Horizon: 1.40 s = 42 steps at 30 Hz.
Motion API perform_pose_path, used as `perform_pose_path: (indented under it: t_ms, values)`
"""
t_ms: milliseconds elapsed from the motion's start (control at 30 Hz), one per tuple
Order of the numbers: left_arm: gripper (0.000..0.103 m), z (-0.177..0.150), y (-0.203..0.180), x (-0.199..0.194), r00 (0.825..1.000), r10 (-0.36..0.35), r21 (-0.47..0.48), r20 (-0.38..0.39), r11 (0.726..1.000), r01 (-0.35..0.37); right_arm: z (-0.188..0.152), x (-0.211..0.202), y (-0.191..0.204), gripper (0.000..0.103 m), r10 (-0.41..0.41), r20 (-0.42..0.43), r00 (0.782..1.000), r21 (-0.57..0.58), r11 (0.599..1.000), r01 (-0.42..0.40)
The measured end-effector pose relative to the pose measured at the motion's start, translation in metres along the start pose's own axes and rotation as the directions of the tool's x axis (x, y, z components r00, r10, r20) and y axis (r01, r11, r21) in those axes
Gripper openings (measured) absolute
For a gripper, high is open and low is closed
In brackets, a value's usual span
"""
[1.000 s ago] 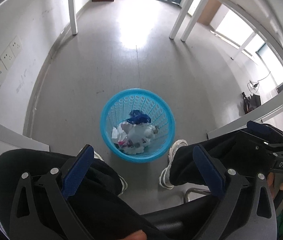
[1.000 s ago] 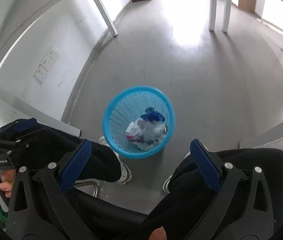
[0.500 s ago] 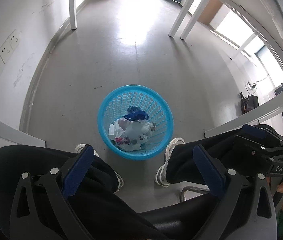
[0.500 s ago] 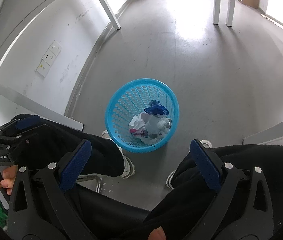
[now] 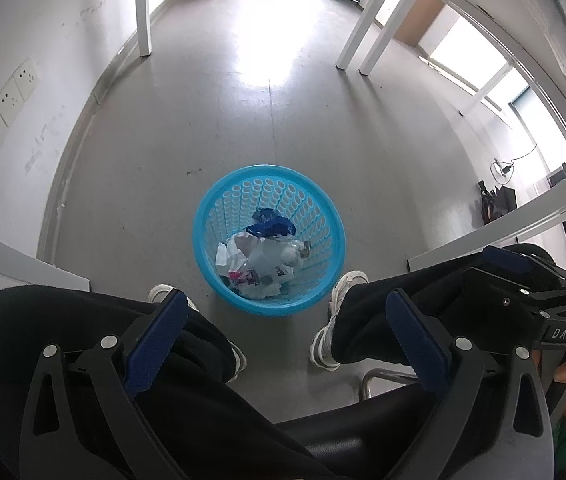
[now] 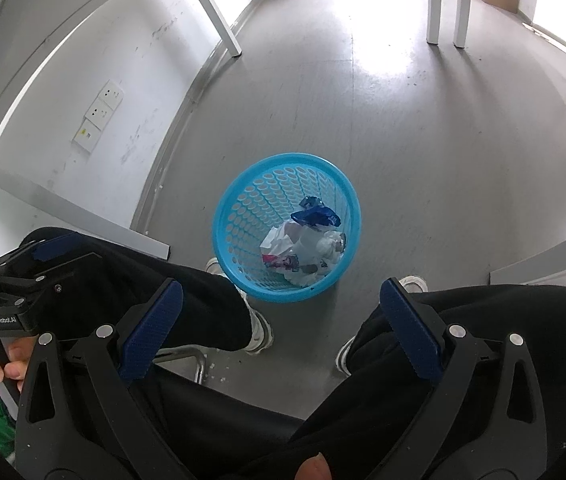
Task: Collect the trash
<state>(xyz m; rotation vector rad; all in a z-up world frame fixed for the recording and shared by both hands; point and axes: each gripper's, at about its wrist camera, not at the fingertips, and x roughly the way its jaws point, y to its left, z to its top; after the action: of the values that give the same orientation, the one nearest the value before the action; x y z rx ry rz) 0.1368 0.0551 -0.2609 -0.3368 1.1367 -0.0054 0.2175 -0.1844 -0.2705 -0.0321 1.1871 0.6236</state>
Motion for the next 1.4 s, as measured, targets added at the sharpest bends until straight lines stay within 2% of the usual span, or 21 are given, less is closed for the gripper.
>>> perform_pose_path:
  t_ms: [1400]
  values:
    - [0.097,-0.0045,0.0013,0.0061,1.0,-0.005,-0.015,-0.021,1.0,0.005,-0.0055,0.0051,-0.0039,0.094,0.021,-0.022,1.0,0.022,1.0,-0.021]
